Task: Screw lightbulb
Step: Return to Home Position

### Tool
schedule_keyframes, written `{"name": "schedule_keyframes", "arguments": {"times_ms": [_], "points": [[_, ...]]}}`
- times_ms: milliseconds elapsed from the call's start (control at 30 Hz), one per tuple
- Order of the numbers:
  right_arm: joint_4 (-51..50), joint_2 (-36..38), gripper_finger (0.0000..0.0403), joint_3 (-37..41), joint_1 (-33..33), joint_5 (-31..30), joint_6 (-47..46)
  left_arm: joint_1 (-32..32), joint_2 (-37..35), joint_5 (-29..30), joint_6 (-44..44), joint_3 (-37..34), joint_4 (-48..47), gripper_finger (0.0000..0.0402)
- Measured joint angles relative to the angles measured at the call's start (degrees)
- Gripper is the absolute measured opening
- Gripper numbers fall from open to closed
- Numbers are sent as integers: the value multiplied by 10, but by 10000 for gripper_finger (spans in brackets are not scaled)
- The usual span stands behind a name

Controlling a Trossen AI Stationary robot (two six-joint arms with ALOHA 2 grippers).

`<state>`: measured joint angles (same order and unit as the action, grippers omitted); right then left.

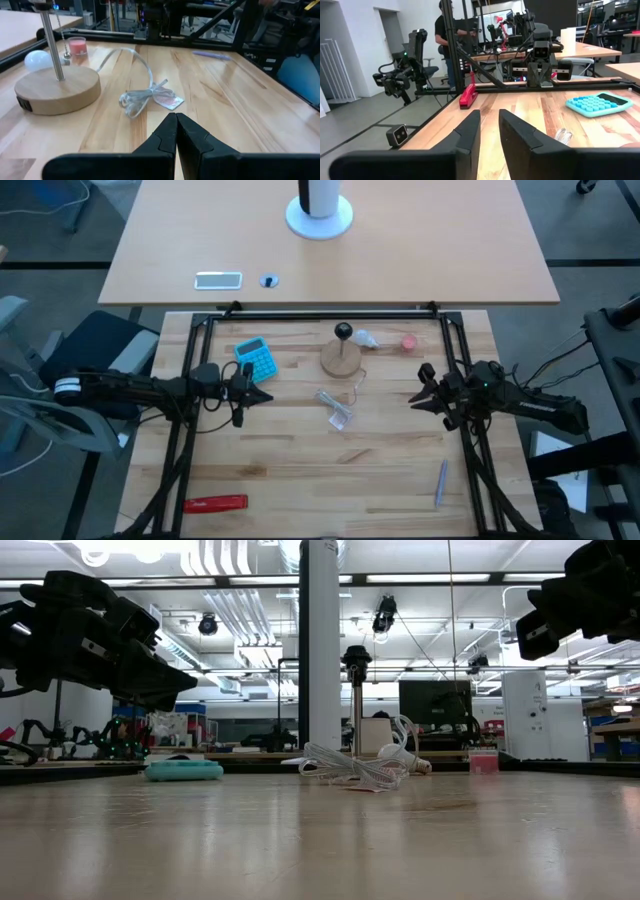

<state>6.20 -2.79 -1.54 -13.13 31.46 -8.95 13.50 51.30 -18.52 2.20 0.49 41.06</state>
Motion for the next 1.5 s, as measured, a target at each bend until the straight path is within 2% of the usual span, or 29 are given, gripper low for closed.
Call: {"name": "schedule_keyframes", "arguments": {"times_ms": [267,767,1500], "points": [[0,0,69,0,0,0,0,0,12,0,0,0,1,0],[0,0,43,0,0,0,0,0,37,0,0,20,0,0],[0,0,68,0,0,0,0,0,42,0,0,28,0,0]]}}
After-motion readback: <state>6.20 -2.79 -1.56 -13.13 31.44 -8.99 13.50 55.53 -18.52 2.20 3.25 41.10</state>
